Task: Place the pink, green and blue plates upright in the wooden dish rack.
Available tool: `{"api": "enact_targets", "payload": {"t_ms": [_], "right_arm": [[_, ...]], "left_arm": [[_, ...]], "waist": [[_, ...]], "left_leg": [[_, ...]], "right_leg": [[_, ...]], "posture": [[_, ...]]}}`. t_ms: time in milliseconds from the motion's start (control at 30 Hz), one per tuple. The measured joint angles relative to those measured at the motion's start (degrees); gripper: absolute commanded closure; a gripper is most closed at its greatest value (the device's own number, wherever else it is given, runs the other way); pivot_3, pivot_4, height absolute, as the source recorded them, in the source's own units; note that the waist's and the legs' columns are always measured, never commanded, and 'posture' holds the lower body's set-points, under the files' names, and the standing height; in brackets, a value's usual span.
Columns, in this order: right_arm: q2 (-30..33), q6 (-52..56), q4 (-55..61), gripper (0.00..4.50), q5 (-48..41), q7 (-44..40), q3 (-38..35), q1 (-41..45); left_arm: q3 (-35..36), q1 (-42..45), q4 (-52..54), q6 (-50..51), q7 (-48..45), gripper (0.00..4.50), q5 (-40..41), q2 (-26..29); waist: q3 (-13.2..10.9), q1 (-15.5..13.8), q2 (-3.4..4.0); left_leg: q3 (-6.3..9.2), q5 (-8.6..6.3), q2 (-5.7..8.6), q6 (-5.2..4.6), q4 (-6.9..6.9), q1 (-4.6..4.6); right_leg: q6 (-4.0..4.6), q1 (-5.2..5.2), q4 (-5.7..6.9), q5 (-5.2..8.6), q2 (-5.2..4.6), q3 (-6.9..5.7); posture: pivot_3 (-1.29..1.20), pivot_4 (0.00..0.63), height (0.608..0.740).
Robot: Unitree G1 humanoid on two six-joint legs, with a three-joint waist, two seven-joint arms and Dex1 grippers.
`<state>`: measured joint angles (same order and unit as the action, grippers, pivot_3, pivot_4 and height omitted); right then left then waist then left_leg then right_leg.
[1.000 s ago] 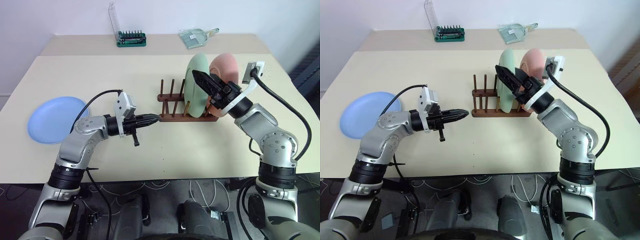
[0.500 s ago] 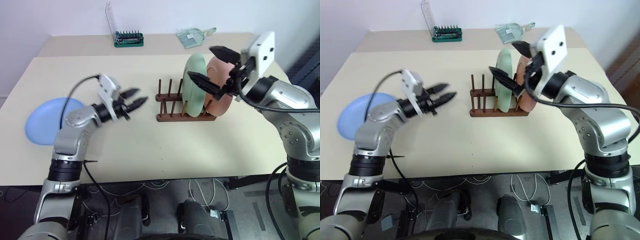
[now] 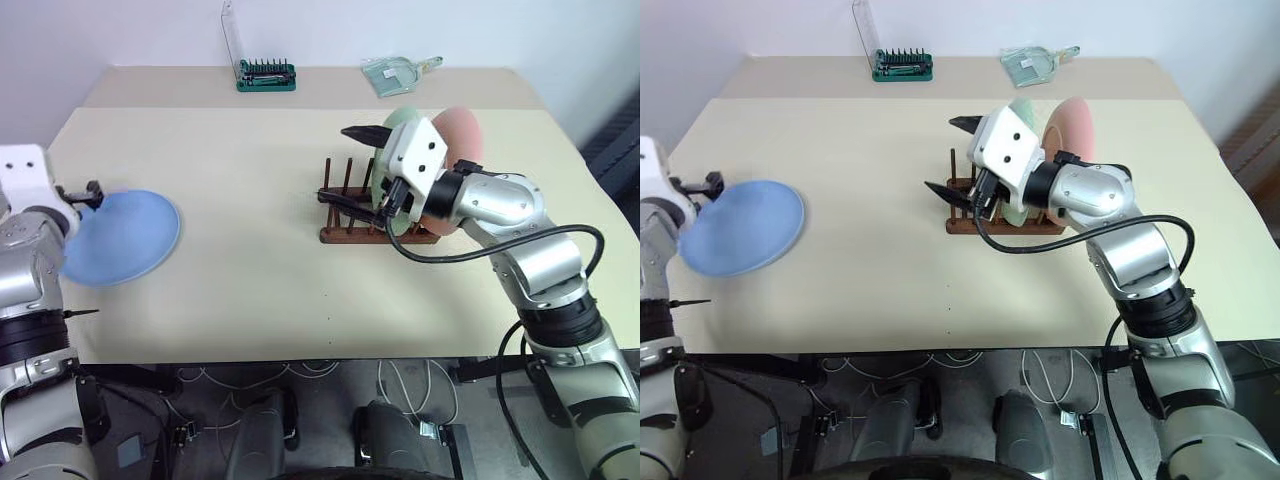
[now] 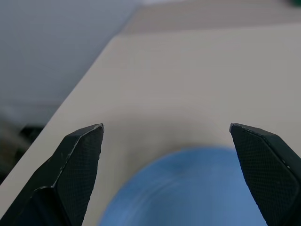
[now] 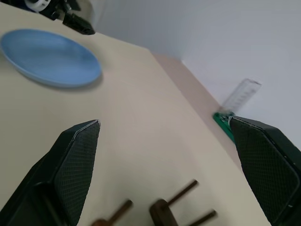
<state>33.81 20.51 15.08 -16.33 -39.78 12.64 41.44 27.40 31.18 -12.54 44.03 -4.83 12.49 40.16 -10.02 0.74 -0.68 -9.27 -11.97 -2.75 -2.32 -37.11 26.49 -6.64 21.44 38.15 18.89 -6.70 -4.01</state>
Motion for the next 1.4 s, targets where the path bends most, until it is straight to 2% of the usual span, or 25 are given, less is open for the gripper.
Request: {"api": "enact_targets", "payload": {"t_ms": [67,233,400,500,733,767,967,1200,1400], "right_arm": [[-0.6,-0.6,-1.2,0.0,0.8,-0.6,0.1,-0.1],[-2.0,-1.8,-2.4,0.0,2.4,-1.8,0.1,-0.7],[-2.6,-2.0,-2.9,0.0,3.2,-2.2,0.1,-2.7],[-2.9,-2.0,-3.0,0.0,3.8,-2.2,0.1,-2.9],[-3.5,-2.0,-2.9,0.0,4.7,-2.2,0.1,-3.8],[-3.6,-2.0,-2.9,0.0,4.9,-2.2,0.1,-3.8],[-3.4,-2.0,-2.7,0.0,5.5,-2.2,0.0,-4.7],[-3.2,-2.4,-2.4,0.0,8.5,-2.0,0.0,-4.6],[-2.8,-5.4,-2.6,0.0,13.7,-1.7,0.4,-2.9]], "left_arm": [[3.0,-0.2,0.1,4.6,2.0,0.09,0.8,-0.9],[5.2,-3.5,1.0,12.1,4.3,0.09,1.9,-3.9],[6.9,-4.6,3.9,15.4,6.6,0.09,1.9,-5.3],[8.4,-4.2,4.1,15.7,7.2,0.93,2.3,-6.5],[11.4,-3.2,5.8,15.1,8.8,4.35,3.1,-9.5],[11.3,-2.8,6.5,15.0,8.8,4.48,3.3,-10.0],[10.0,-1.0,8.0,12.7,8.7,4.48,4.4,-14.7],[8.4,5.7,13.7,1.0,6.9,4.48,9.9,-23.0],[1.5,10.7,17.0,-3.5,6.1,4.48,10.6,-24.4]], "waist": [[0.0,0.1,-0.04],[0.0,0.3,-0.11],[0.1,0.3,-0.21],[0.1,0.4,-0.2],[0.1,-0.4,-0.24],[0.1,-0.5,-0.26],[0.2,0.1,-0.3],[0.1,-0.1,-0.41],[0.1,0.4,-0.4]], "left_leg": [[0.0,0.01,-0.01,0.01,0.01,0.0],[0.0,0.01,-0.01,0.04,0.02,-0.01],[0.0,0.02,-0.02,0.09,0.04,-0.04],[0.0,0.02,-0.02,0.1,0.05,-0.06],[0.04,0.0,0.06,0.12,0.03,-0.06],[0.05,-0.06,0.06,0.22,0.03,-0.08],[0.05,0.01,0.03,0.12,0.04,-0.06],[0.04,0.03,0.04,0.09,0.01,0.0],[0.02,0.05,0.01,0.1,0.02,-0.04]], "right_leg": [[0.0,-0.01,0.04,0.0,0.01,0.0],[0.0,-0.01,0.06,0.0,0.01,0.0],[0.01,-0.01,0.08,-0.01,0.01,0.01],[0.01,-0.02,0.09,-0.01,0.0,0.01],[0.01,0.0,0.04,-0.01,-0.09,-0.07],[0.01,0.0,0.04,-0.01,-0.09,-0.08],[0.01,-0.09,0.08,-0.01,-0.06,-0.08],[0.01,-0.09,0.04,-0.02,-0.06,-0.08],[0.01,-0.07,0.07,-0.02,0.01,-0.07]], "posture": [[0.0,0.15,0.732],[0.0,0.15,0.732],[0.0,0.15,0.732],[0.0,0.15,0.732],[0.0,0.15,0.732],[0.0,0.15,0.732],[0.0,0.15,0.732],[0.0,0.15,0.732],[0.0,0.15,0.732]]}}
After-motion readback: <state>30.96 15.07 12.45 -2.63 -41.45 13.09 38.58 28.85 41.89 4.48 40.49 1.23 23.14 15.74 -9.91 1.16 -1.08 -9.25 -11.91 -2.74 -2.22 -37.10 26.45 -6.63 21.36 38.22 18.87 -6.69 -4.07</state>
